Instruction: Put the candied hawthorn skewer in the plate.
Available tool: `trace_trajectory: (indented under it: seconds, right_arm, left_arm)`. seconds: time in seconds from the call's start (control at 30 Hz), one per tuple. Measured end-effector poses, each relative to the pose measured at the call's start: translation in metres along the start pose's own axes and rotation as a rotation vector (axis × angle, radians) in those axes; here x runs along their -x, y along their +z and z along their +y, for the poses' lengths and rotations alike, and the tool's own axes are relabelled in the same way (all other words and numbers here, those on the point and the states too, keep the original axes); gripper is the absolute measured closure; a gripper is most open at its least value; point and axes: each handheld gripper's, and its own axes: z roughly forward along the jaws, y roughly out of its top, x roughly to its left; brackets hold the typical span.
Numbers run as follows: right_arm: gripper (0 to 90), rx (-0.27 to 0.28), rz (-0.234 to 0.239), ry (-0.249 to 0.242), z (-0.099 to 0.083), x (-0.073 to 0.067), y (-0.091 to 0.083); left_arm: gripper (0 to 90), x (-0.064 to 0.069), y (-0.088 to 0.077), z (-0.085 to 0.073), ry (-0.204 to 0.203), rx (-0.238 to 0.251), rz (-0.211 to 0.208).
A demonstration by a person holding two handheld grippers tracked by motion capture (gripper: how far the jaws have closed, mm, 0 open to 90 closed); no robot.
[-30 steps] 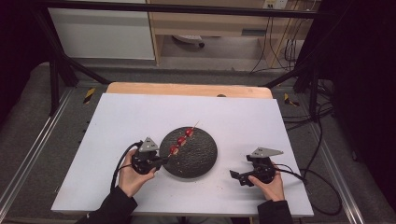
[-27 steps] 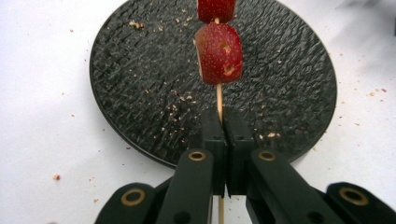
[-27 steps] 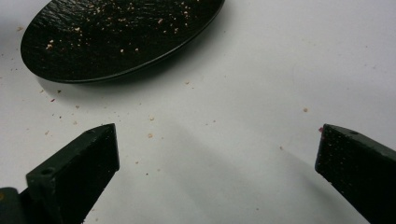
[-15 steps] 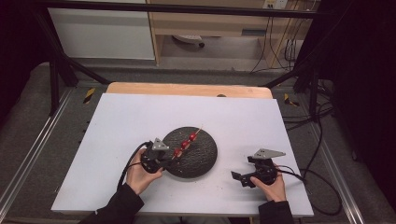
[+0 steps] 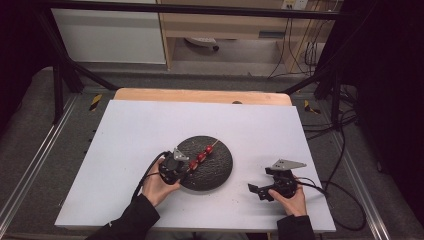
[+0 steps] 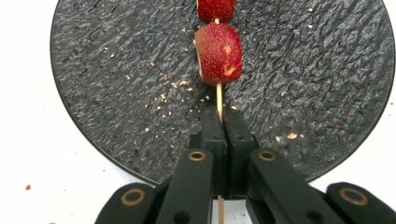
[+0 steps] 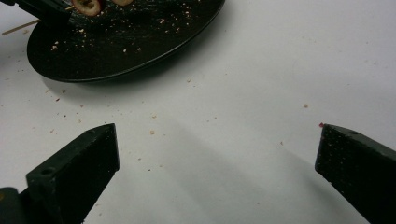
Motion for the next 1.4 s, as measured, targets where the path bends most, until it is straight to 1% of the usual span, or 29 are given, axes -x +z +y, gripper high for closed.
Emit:
trace_trajectory:
  seconds: [0.1,0.33,0.43,0.57,0.67,0.73,0.8,0.87,0.93,1.0,1.1,1.13,1.23,1.4]
  right_arm:
    - [0.5,-0.004,-0.003,-0.003,0.0,0.0,0.0]
    - [0.5,-0.003,-0.002,0.006,0.0,-0.001,0.0]
    - [0.5,-0.002,-0.004,0.003,0.0,0.0,0.0]
    - [0.5,0.0,-0.005,0.008,0.0,-0.001,0.0]
    - [0.5,0.007,-0.003,0.011,0.0,-0.001,-0.001]
    - [0.5,0.007,-0.005,0.011,0.0,-0.001,-0.001]
    - [0.5,0.008,-0.005,0.012,0.0,-0.001,-0.001]
    - [0.5,0.01,-0.005,0.009,0.0,0.0,-0.001]
    - [0.5,0.007,-0.002,0.013,0.0,-0.001,-0.001]
    - [0.5,0.008,-0.003,0.014,0.0,-0.001,-0.001]
    - [0.5,0.016,0.002,0.016,0.0,-0.001,-0.002]
    - [0.5,0.018,0.002,0.01,0.0,0.0,-0.002]
    - [0.5,0.019,0.001,0.014,0.0,0.0,-0.003]
    - [0.5,0.017,0.001,0.012,0.0,0.0,-0.003]
  left_arm:
    - [88.3,0.001,0.001,0.001,-0.004,-0.005,0.001]
    - [87.6,0.0,0.001,0.0,-0.011,0.007,-0.008]
    - [86.6,-0.002,-0.002,-0.002,-0.014,0.026,-0.018]
    - [81.3,-0.007,-0.012,-0.006,-0.02,0.067,-0.046]
    - [72.4,-0.012,-0.021,-0.009,-0.025,0.104,-0.071]
    - [63.2,-0.015,-0.027,-0.012,-0.022,0.121,-0.075]
    - [54.5,-0.019,-0.032,-0.015,-0.027,0.136,-0.083]
    - [46.6,-0.023,-0.037,-0.019,-0.02,0.146,-0.085]
    - [42.1,-0.027,-0.042,-0.022,-0.016,0.166,-0.092]
    - [35.2,-0.031,-0.046,-0.027,-0.006,0.183,-0.096]
    - [25.3,-0.036,-0.05,-0.033,0.005,0.193,-0.087]
    - [22.4,-0.038,-0.051,-0.036,0.007,0.201,-0.086]
    - [14.7,-0.044,-0.055,-0.046,0.011,0.225,-0.08]
    - [7.7,-0.054,-0.057,-0.062,0.022,0.238,-0.054]
